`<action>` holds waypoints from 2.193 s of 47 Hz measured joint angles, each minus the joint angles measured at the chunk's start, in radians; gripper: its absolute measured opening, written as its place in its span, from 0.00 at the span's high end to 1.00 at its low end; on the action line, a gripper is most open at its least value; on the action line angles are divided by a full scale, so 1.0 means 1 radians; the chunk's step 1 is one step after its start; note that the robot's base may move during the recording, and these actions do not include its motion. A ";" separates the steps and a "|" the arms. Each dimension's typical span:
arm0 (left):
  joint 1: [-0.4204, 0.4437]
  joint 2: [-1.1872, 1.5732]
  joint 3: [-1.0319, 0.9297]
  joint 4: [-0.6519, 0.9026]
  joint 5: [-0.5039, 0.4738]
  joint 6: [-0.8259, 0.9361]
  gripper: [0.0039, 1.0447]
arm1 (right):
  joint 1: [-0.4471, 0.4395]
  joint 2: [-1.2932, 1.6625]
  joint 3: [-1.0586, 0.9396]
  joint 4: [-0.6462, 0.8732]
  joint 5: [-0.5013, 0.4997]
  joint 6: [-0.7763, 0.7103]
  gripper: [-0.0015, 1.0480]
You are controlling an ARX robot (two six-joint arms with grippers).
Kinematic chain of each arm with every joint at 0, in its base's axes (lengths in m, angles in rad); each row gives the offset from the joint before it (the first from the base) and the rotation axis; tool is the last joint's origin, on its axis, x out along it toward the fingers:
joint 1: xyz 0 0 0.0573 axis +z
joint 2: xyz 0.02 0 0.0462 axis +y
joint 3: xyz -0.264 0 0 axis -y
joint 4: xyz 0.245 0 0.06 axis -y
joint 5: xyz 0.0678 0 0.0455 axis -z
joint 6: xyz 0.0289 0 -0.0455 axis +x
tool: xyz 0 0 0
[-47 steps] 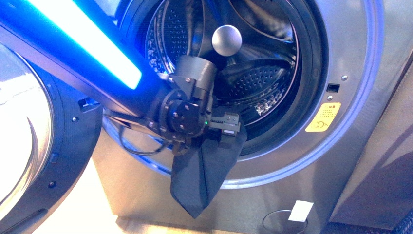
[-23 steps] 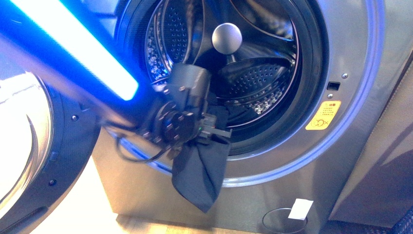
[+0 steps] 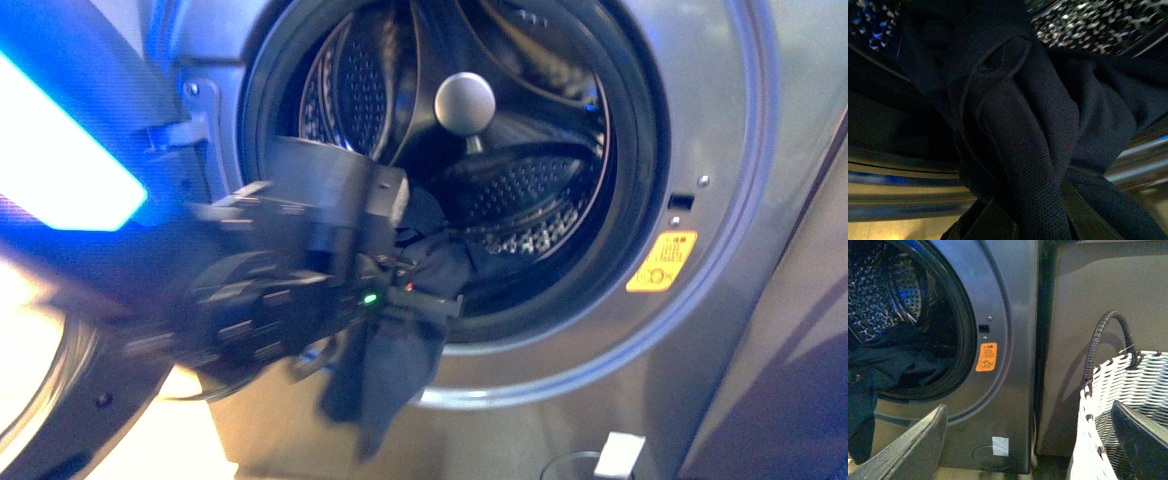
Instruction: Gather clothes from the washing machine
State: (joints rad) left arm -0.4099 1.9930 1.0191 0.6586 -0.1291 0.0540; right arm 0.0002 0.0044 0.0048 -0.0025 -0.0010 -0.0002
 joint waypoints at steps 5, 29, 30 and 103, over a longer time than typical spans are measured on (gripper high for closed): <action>-0.019 -0.119 -0.076 0.010 0.041 0.012 0.92 | 0.000 0.000 0.000 0.000 0.000 0.000 0.07; -0.135 -0.579 -0.049 -0.187 0.112 0.119 0.92 | 0.000 0.000 0.000 0.000 0.000 0.000 0.07; -0.139 -0.584 -0.040 -0.194 0.113 0.124 0.92 | 0.000 0.000 0.000 0.000 0.000 0.000 0.07; -0.156 -0.132 1.504 -0.977 0.207 0.139 0.92 | 0.000 0.000 0.000 0.000 0.000 0.000 0.07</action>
State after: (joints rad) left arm -0.5655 1.8606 2.5229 -0.3183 0.0780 0.1932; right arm 0.0002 0.0044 0.0048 -0.0025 -0.0006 -0.0002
